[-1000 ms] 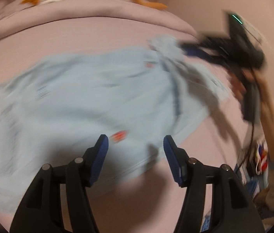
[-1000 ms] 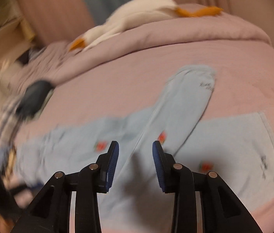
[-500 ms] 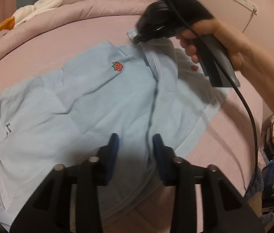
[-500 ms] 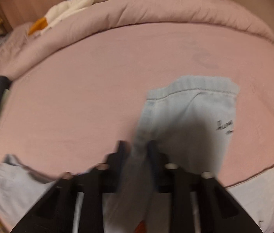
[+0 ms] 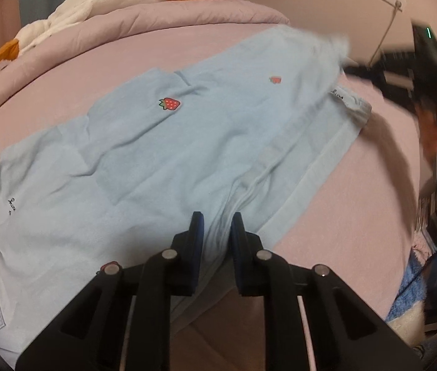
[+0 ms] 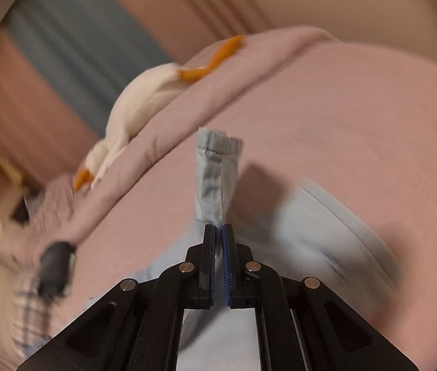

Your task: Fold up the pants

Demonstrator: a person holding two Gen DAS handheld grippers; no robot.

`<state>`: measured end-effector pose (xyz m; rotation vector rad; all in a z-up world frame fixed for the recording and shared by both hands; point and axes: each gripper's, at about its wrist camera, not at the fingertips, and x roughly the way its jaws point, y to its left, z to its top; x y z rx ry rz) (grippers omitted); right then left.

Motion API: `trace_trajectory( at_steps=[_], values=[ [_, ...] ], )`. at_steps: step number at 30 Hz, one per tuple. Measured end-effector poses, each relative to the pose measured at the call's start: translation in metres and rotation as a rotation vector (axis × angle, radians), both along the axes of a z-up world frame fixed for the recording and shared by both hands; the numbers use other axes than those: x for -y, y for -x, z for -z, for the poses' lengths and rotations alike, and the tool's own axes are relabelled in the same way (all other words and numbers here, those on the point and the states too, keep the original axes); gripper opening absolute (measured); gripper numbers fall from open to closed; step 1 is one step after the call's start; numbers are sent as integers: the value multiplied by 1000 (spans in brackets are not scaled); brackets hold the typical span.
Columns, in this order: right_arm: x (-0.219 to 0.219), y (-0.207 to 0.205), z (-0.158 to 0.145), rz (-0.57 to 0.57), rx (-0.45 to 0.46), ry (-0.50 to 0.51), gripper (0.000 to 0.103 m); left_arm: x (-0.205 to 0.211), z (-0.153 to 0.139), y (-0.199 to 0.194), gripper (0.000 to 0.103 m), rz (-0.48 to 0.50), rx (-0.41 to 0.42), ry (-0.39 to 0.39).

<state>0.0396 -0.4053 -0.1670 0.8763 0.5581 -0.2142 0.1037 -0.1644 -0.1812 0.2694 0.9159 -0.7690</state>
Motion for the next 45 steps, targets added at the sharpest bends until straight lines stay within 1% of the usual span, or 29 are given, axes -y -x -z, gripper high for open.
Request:
trace_trajectory(
  at_steps=[1, 4, 5, 6, 8, 9, 10, 12, 13, 15, 19, 20, 21, 22, 23, 25, 27, 29, 32, 33, 34, 37, 39, 41, 43, 45],
  values=[
    [5, 7, 11, 15, -9, -27, 5, 1, 0, -1, 17, 4, 0, -10],
    [17, 19, 50, 48, -29, -178, 5, 5, 0, -4, 16, 27, 9, -43],
    [23, 24, 62, 73, -20, -226, 5, 7, 0, -5, 15, 38, 16, -57],
    [26, 29, 71, 94, 10, -289, 5, 8, 0, -7, 14, 47, 22, -67],
    [31, 33, 76, 121, 78, -393, 7, 8, -2, -6, 13, 55, 25, -83],
    [33, 34, 75, 127, 94, -408, 10, 8, -2, -7, 13, 52, 22, -84],
    [33, 32, 71, 130, 114, -410, 14, 7, -2, -7, 13, 50, 20, -84],
    [33, 27, 64, 127, 136, -398, 35, 9, 0, -6, 12, 47, 26, -93],
    [34, 21, 60, 124, 134, -388, 37, 7, 0, -1, 12, 46, 28, -96],
    [38, 6, 55, 113, 106, -370, 37, 11, 0, -4, 11, 43, 31, -104],
    [46, -18, 59, 69, 37, -341, 37, 9, -2, -7, 10, 33, 12, -95],
    [47, -18, 58, 63, 31, -319, 35, 8, -3, -6, 8, 27, 13, -91],
    [46, -21, 55, 62, 14, -283, 19, 7, -5, -6, 7, 20, 19, -83],
    [46, -22, 50, 63, 6, -253, 9, 6, -8, -5, 7, 16, 28, -75],
    [46, -22, 47, 64, 13, -245, 5, 4, -13, -3, 7, 8, 44, -64],
    [48, -15, 40, 62, 49, -226, 5, -1, -25, 1, 6, 4, 79, -34],
    [49, -8, 30, 55, 70, -198, 4, -4, -33, 3, 6, 11, 92, -15],
    [50, 4, 19, 56, 97, -180, 4, -5, -35, 4, 6, 17, 81, -8],
    [52, 24, 14, 60, 129, -181, 4, -4, -33, 13, 7, 50, 84, -19],
    [51, 27, 16, 54, 121, -172, 4, -3, -29, 18, 7, 63, 77, -22],
    [52, 31, 22, 59, 91, -163, 4, -2, -27, 21, 7, 71, 74, -26],
    [57, 36, 46, 83, 24, -198, 4, 2, -19, 29, 7, 95, 82, -53],
    [62, 41, 60, 96, 21, -246, 4, 2, -19, 29, 7, 89, 78, -53],
    [64, 44, 61, 101, 40, -261, 4, 0, -21, 26, 7, 84, 68, -40],
    [65, 43, 59, 94, 49, -249, 4, -2, -22, 22, 7, 74, 44, -21],
    [67, 39, 60, 90, 34, -250, 4, -1, -20, 24, 8, 78, 48, -31]
  ],
)
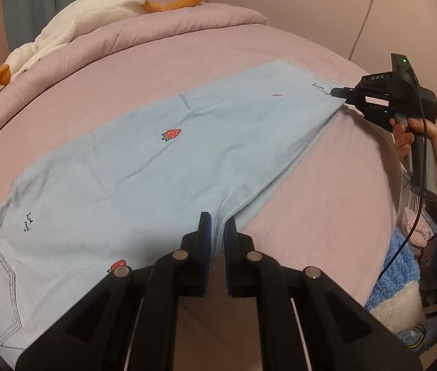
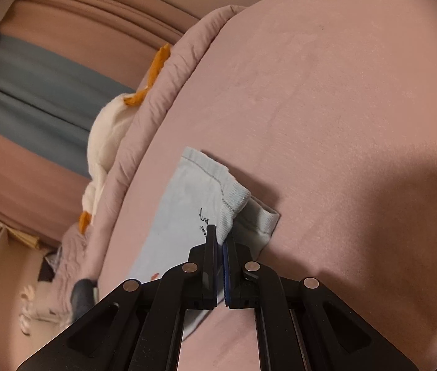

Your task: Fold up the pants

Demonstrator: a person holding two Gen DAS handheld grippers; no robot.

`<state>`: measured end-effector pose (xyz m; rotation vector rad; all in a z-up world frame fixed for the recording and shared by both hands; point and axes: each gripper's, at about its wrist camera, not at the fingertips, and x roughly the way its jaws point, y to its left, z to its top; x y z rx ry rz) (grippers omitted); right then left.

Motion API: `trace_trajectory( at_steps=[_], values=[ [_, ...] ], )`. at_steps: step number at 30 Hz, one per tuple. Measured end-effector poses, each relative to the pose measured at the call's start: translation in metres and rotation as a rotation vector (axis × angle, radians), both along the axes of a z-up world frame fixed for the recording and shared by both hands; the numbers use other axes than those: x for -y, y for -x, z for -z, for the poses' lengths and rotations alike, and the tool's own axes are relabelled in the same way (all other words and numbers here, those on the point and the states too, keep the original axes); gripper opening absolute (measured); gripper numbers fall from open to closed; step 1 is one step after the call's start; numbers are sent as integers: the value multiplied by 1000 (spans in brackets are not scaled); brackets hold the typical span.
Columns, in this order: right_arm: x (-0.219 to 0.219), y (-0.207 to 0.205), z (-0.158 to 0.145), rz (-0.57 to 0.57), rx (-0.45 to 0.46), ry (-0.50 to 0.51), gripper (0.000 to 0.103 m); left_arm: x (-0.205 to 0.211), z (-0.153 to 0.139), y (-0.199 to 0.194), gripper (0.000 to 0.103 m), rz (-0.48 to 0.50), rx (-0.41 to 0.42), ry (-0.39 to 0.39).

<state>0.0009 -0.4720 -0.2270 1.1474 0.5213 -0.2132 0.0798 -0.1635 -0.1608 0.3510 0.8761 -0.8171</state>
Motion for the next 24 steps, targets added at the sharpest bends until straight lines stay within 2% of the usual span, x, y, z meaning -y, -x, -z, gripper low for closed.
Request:
trace_trajectory(
  at_steps=[3, 5, 8, 9, 10, 11, 12, 13, 14, 17, 19, 21, 24],
  values=[
    [4, -8, 7, -25, -41, -1, 4, 4, 9, 1, 11, 6, -14, -42],
    [11, -7, 13, -23, -28, -48, 4, 1, 10, 3, 12, 1, -22, -41],
    [22, 5, 7, 22, -10, -49, 6, -11, -2, 7, 17, -6, -23, -8],
    [25, 9, 2, 36, -3, -32, 13, -19, -10, 9, 20, -17, -29, 24],
    [26, 15, -5, 59, -4, 0, 17, -24, -14, 10, 22, -22, -36, 53],
    [25, 19, -14, 75, -13, 51, 23, -34, -23, 10, 31, -33, -51, 112],
    [21, 22, -25, 73, -16, 107, 24, -41, -29, 9, 43, -47, -60, 155],
    [18, 23, -30, 63, -13, 136, 24, -46, -33, 8, 49, -62, -61, 183],
    [10, 21, -38, 38, -8, 171, 24, -53, -36, 4, 59, -94, -51, 210],
    [-28, 4, -54, -114, 22, 263, 24, -63, -33, -12, 56, -201, -49, 205],
    [-71, -13, -60, -261, 17, 349, 24, -74, -22, -25, 55, -296, -65, 199],
    [-117, -28, -59, -394, 11, 440, 24, -91, -7, -33, 51, -402, -82, 171],
    [-164, -39, -52, -494, -27, 599, 23, -120, 13, -36, 49, -522, -84, 90]
  ],
)
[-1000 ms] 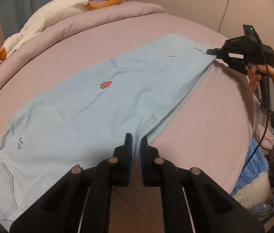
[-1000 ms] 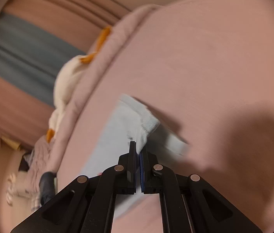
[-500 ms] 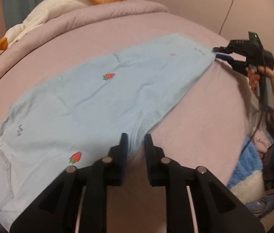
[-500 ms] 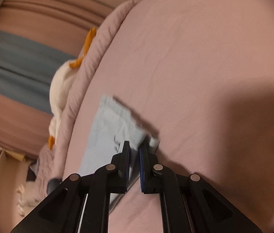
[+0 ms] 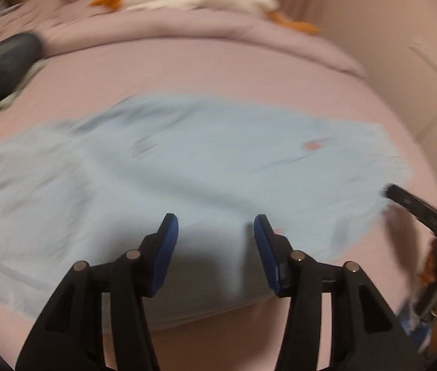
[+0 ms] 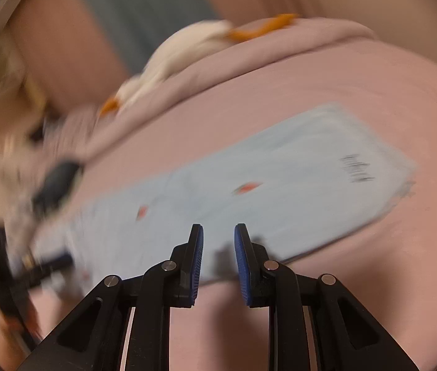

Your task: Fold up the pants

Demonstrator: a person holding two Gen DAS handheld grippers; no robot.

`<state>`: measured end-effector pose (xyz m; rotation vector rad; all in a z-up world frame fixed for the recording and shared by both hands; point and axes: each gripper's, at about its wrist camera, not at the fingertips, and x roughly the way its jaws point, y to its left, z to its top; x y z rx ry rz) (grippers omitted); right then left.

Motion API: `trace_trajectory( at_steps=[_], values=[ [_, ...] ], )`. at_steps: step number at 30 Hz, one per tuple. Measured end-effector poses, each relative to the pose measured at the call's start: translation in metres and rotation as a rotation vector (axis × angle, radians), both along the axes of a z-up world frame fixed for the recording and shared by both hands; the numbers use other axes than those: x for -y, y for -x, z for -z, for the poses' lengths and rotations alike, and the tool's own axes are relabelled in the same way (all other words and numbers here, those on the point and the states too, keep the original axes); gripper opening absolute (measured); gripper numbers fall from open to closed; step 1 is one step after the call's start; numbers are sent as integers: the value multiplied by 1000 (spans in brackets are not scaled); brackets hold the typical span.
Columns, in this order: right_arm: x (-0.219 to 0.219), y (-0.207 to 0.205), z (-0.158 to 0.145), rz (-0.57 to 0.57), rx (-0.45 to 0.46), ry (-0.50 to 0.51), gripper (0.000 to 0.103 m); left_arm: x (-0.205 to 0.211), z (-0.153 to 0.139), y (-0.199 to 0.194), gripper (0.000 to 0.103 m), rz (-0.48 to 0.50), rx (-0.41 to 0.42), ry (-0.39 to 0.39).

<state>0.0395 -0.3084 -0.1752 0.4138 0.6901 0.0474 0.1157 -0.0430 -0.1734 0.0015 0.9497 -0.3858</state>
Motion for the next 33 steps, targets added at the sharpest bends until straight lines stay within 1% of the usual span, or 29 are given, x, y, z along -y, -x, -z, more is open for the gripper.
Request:
trace_trajectory(
  at_steps=[1, 2, 3, 4, 5, 7, 8, 9, 10, 11, 12, 13, 15, 16, 17, 18, 19, 20, 22, 23, 24, 25, 26, 27, 28, 29, 30, 31, 33],
  values=[
    [-13, -3, 4, -21, -25, 69, 23, -12, 5, 2, 49, -27, -8, -9],
    [-25, -6, 10, -40, -49, 163, 23, -22, 7, 3, 42, -33, -12, 10],
    [-30, -6, 13, -53, -59, 216, 23, -37, 8, 6, 31, -32, -17, 60],
    [-33, -6, 15, -75, -63, 262, 23, -49, 7, 9, 27, -35, -23, 87],
    [-30, -7, 14, -82, -65, 264, 23, -63, 5, 11, 23, -48, -37, 119],
    [-19, -9, 9, -53, -101, 233, 23, -80, 1, 13, 24, -113, -39, 104],
    [-15, -11, 4, -23, -117, 230, 23, -90, -2, 15, 25, -139, -37, 118],
    [-17, -10, -2, -13, -106, 241, 23, -103, -5, 14, 28, -161, -40, 169],
    [-22, -7, -11, -24, -72, 249, 23, -114, -8, 13, 30, -182, -43, 205],
    [-29, -6, -18, -56, -38, 238, 23, -124, -10, 12, 35, -211, -34, 226],
    [-36, -4, -21, -91, -15, 220, 23, -132, -13, 10, 37, -251, -13, 215],
    [-52, -7, -25, -149, 5, 197, 23, -138, -16, 9, 37, -291, 6, 192],
    [-79, -9, -26, -245, 20, 192, 23, -156, -16, 8, 37, -351, 30, 166],
    [-94, -12, -24, -291, 20, 210, 23, -165, -12, 8, 34, -375, 35, 147],
    [-109, -16, -19, -336, 4, 243, 23, -170, -8, 6, 24, -388, 26, 135],
    [-119, -18, -13, -360, -18, 271, 23, -178, -1, 7, 10, -393, 10, 143],
    [-128, -21, -3, -385, -55, 304, 23, -186, 3, 9, 9, -396, 11, 159],
    [-131, -23, 4, -393, -70, 333, 23, -199, 5, 14, 8, -389, 7, 223],
    [-130, -24, 2, -387, -53, 324, 23, -216, 7, 14, 1, -406, -16, 294],
    [-124, -25, 0, -374, -69, 308, 23, -225, 8, 17, 1, -398, -43, 352],
    [-120, -31, -2, -358, -84, 303, 23, -229, 5, 19, 2, -397, -48, 385],
    [-115, -32, -6, -324, -106, 318, 23, -226, 3, 22, 3, -393, -42, 392],
    [-116, -37, -9, -303, -115, 327, 23, -225, -4, 25, 9, -383, -21, 385],
    [-115, -40, -15, -294, -111, 323, 23, -222, -10, 29, 25, -381, 2, 379],
    [-116, -44, -24, -299, -92, 298, 23, -220, -18, 30, 34, -372, 30, 399],
    [-118, -48, -30, -314, -71, 256, 23, -215, -23, 29, 51, -363, 44, 423],
    [-122, -55, -37, -337, -50, 202, 23, -211, -30, 26, 66, -350, 65, 459],
    [-129, -67, -45, -367, -35, 130, 23, -207, -33, 24, 70, -342, 76, 471],
    [-146, -92, -53, -404, -32, 55, 23, -196, -36, 10, 70, -317, 79, 467]
  ],
)
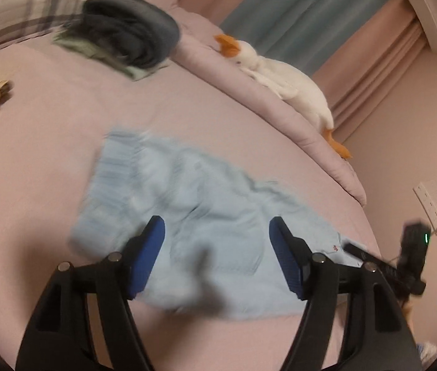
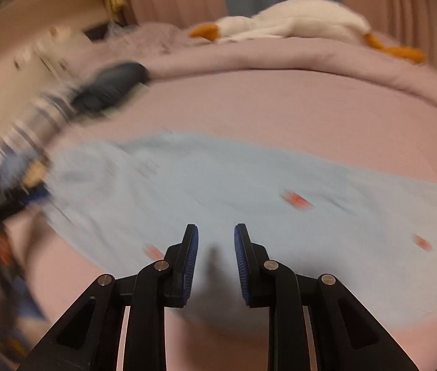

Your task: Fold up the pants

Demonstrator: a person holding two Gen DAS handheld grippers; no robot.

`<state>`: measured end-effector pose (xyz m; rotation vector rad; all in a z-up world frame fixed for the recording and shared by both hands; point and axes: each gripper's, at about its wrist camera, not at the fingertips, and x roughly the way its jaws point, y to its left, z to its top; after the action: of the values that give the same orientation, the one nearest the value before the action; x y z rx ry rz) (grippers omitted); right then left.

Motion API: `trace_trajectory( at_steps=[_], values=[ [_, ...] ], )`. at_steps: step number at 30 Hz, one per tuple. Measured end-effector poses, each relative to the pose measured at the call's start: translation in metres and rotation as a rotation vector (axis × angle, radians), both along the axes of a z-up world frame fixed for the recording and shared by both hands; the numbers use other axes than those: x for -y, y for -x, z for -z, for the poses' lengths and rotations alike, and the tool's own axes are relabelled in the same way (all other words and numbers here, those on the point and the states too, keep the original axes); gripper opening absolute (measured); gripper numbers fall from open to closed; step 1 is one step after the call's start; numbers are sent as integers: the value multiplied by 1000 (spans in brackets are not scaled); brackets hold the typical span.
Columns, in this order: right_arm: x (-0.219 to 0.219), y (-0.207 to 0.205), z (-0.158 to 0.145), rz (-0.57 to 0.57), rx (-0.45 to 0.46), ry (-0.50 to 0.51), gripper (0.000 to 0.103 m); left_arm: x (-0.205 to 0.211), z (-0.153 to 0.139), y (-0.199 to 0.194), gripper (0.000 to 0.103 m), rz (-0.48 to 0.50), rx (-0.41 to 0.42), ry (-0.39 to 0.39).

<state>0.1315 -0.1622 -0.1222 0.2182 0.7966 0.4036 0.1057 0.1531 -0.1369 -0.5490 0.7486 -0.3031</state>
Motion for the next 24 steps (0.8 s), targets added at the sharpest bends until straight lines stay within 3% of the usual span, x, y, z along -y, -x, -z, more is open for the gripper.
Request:
trace_trajectory(
  at_steps=[4, 8, 10, 17, 20, 24],
  values=[
    [-41, -58, -12, -41, -15, -31, 23, 18, 2, -27, 69, 36, -20, -46],
    [-68, -102, -9, -70, -94, -59, 23, 24, 11, -38, 70, 59, -42, -174],
    [-75, -107, -6, -95, -128, -36, 23, 22, 24, -39, 65, 59, -62, -230],
    [-99, -131, 19, -220, -353, -81, 23, 7, 32, -32, 60, 87, -7, -185],
    [-115, -126, 12, -236, -311, 49, 7, 2, 34, -25, 56, 95, 2, -175],
    [-115, -131, 8, -203, -286, 52, 7, -5, 36, -21, 48, 95, 7, -147]
  ],
)
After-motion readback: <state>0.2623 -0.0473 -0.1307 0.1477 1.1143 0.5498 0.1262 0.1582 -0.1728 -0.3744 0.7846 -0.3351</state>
